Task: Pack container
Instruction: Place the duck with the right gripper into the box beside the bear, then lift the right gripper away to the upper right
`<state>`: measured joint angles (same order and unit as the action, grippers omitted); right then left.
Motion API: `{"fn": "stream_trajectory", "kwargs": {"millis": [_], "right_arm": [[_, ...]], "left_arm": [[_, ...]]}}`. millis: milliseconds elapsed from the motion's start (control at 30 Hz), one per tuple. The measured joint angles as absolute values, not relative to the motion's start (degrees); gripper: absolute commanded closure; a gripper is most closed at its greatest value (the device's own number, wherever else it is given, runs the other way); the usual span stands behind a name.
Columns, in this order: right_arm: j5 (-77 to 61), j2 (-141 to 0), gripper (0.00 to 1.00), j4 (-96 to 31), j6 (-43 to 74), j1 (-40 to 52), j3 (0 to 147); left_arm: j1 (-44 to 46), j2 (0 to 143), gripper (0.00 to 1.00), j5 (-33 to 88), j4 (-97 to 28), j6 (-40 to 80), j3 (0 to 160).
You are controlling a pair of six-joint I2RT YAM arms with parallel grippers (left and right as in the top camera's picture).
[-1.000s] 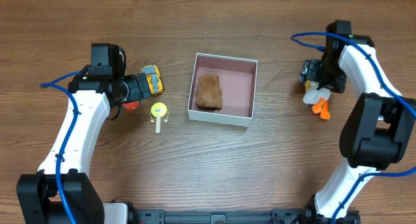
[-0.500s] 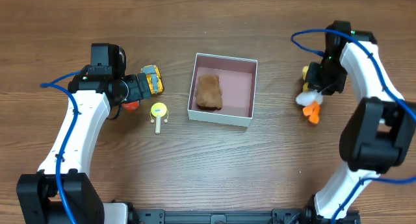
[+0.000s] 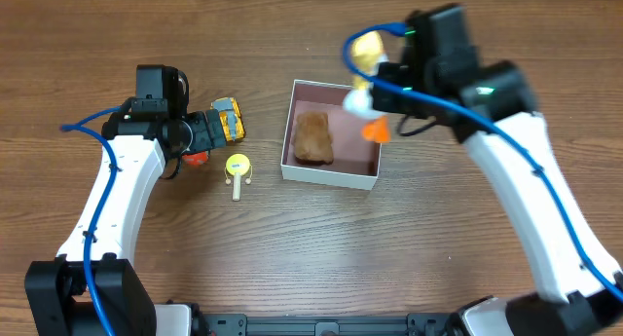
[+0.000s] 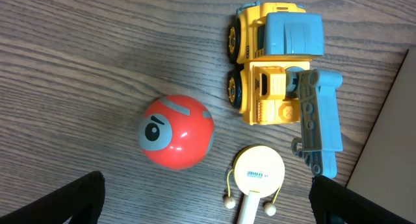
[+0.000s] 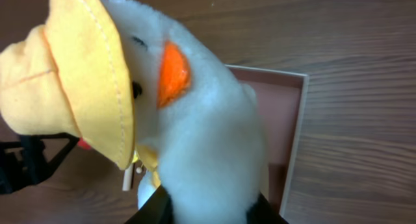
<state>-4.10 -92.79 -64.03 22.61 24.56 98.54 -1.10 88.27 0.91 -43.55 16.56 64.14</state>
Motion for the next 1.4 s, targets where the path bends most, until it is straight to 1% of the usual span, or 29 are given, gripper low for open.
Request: {"fn": "stream_trajectory", "kwargs": {"millis": [100,200,233,300,333,400,500,533,567,667,700,867,967,1067,1200,1400], "right_arm": [[-1.96,-97.71,0.89,-61.01,23.99,27.68,96.31],[-0.71,-103.22,0.89,-60.27,24.51,28.58,95.18],[-0.14,-104.99,0.84,-60.18,24.73,28.6,95.11],[1.32,-108.73,0.8,-59.66,24.91,28.53,95.07],[1.89,-110.34,0.75,-59.33,25.04,28.51,95.0],[2.5,-112.71,0.59,-58.43,24.97,28.49,94.85],[3.42,-114.45,0.28,-57.95,24.36,28.49,94.48],[3.62,-114.54,0.22,-58.06,23.97,28.49,94.45],[3.84,-114.54,0.19,-58.13,23.83,28.49,94.45],[4.21,-114.5,0.02,-60.34,21.82,28.49,95.02],[4.38,-114.5,0.0,-61.54,21.17,28.49,95.68],[5.08,-111.39,0.0,-66.61,19.64,28.36,102.3],[5.15,-105.58,0.0,-69.06,19.22,27.22,106.78],[5.15,-98.06,0.0,-71.22,19.09,23.68,108.81],[5.34,-90.96,0.0,-74.89,19.38,13.91,110.13],[2.07,-91.98,0.0,-77.21,19.55,-2.28,108.99]], "left_arm": [[-1.1,88.25,0.0,0.89,-43.55,16.56,64.14],[-1.1,88.25,0.0,0.91,-43.55,16.56,64.14],[-1.1,88.25,0.0,0.91,-43.57,16.56,64.14],[-1.1,88.25,0.0,0.91,-43.55,16.56,64.14],[-1.1,88.27,0.0,0.91,-43.57,16.56,64.14],[-1.1,88.25,0.0,0.91,-43.55,16.56,64.14],[-1.1,88.25,0.0,0.91,-43.55,16.56,64.14],[-1.1,88.25,0.0,0.91,-43.55,16.56,64.14],[-1.1,88.25,0.0,0.91,-43.55,16.56,64.14],[-1.1,88.25,0.0,0.91,-43.55,16.56,64.14],[-1.1,88.27,0.0,0.89,-43.53,16.56,64.14],[-1.1,88.25,0.0,0.89,-43.55,16.56,64.14],[-1.1,88.25,0.0,0.91,-43.55,16.56,64.14],[-1.1,88.25,0.0,0.91,-43.55,16.56,64.14],[-1.1,88.25,0.0,0.91,-43.55,16.56,64.14],[-1.13,88.25,0.0,5.74,-46.54,16.58,64.14]]}}
